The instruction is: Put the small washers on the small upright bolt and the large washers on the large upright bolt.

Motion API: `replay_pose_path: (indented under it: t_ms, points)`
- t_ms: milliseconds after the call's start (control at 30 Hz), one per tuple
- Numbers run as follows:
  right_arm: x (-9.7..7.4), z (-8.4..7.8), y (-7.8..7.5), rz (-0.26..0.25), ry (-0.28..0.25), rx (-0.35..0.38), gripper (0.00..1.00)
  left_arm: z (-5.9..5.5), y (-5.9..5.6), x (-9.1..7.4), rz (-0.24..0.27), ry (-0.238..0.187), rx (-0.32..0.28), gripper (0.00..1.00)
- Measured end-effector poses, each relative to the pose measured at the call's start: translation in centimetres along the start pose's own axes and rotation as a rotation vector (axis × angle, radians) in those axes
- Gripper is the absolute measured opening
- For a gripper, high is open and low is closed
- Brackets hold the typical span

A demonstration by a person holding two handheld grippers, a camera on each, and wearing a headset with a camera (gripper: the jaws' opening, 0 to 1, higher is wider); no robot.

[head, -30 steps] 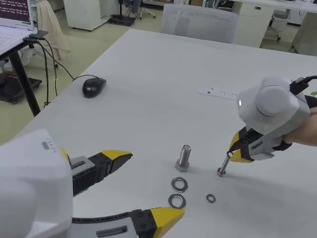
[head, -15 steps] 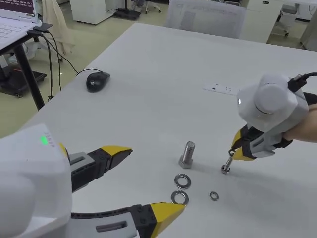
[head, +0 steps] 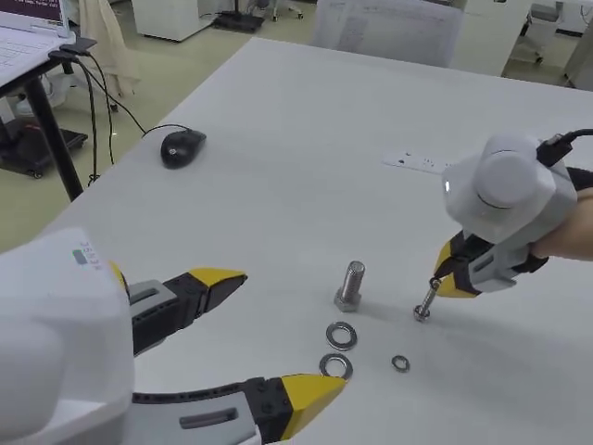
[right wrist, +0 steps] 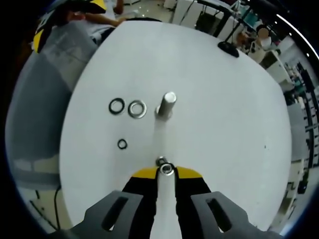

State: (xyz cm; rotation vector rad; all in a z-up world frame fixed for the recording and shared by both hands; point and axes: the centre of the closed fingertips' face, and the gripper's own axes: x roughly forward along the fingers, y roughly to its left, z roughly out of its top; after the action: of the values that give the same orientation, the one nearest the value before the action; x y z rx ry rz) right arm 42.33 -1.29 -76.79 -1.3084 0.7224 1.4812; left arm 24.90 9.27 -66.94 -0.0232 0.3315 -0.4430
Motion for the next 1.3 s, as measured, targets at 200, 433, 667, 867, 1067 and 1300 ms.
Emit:
replay_pose_path:
  t_ms: [200, 433, 667, 867, 1067, 1300]
  points:
    - [0.9, -0.2, 0.3, 0.02, 0.004, 0.008, 0.13, 0.0, -0.1, -0.1, 0.001, 0.002, -0.002, 0.66]
    - [2.4, -0.7, 0.7, 0.047, 0.011, 0.021, 0.13, -0.3, 0.1, -0.2, 0.002, 0.007, -0.008, 0.66]
    - [3.3, -1.3, 0.7, 0.057, 0.004, 0.033, 0.13, 0.1, -0.3, 0.1, 0.001, 0.009, -0.007, 0.66]
    - [3.7, -1.6, 0.8, 0.056, -0.004, 0.037, 0.13, 0.1, -0.3, 0.3, 0.006, 0.014, -0.009, 0.66]
    - [3.6, -2.0, 0.7, 0.045, -0.015, 0.05, 0.17, 0.1, -0.5, 0.3, 0.0, 0.022, -0.003, 0.66]
    - [2.3, -2.3, 1.2, 0.018, -0.032, 0.082, 0.17, 0.5, -0.5, 0.3, -0.001, 0.012, 0.01, 0.66]
